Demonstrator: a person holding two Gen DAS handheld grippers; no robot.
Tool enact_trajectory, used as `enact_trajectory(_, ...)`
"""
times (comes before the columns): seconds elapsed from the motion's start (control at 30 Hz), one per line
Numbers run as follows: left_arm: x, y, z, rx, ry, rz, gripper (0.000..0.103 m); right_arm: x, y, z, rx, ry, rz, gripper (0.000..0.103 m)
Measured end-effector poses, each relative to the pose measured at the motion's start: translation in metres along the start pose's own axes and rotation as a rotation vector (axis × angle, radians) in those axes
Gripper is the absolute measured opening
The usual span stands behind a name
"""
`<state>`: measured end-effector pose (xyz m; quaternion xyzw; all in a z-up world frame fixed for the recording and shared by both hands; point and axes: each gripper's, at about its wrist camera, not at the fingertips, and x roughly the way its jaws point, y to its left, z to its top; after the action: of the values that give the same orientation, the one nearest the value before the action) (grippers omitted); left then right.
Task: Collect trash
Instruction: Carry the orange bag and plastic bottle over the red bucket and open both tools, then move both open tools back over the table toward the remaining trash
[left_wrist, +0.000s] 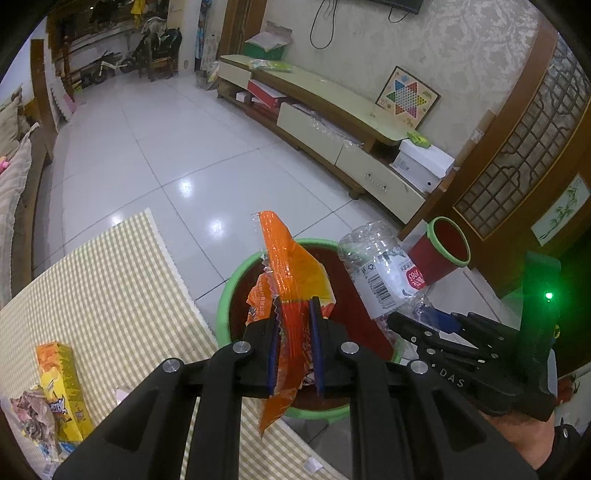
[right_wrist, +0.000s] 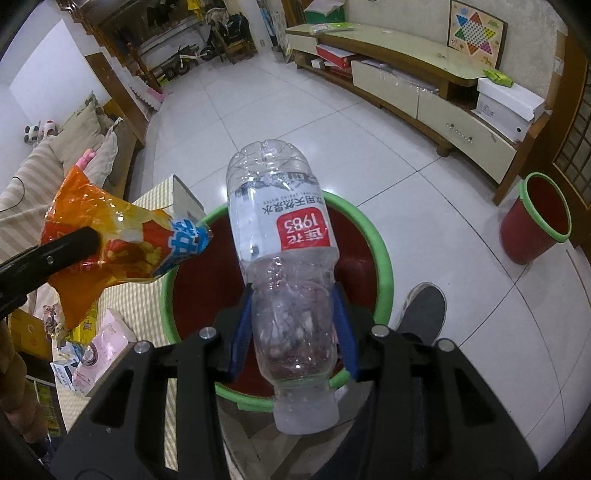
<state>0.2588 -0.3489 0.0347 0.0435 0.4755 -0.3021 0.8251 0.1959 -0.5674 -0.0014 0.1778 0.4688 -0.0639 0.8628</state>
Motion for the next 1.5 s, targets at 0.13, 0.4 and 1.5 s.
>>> enact_trajectory(0.13,0.005,-0.003,0.002,0.006,-0.001,0.023,0.023,0.0,0.0,0.001,-0.003,-0.007,-0.011,0.04)
enact_trajectory(0.4,-0.005,0.005,0.001,-0.041,-0.039,0.025,0.063,-0.005,0.008,-0.001,-0.027,-0.027,-0.027,0.068)
enact_trajectory(1.5,-0.191,0.146,-0.113,-0.326,-0.226,0.249,0.095,-0.066,0.182,-0.042,-0.299,-0.097,0.086,0.098)
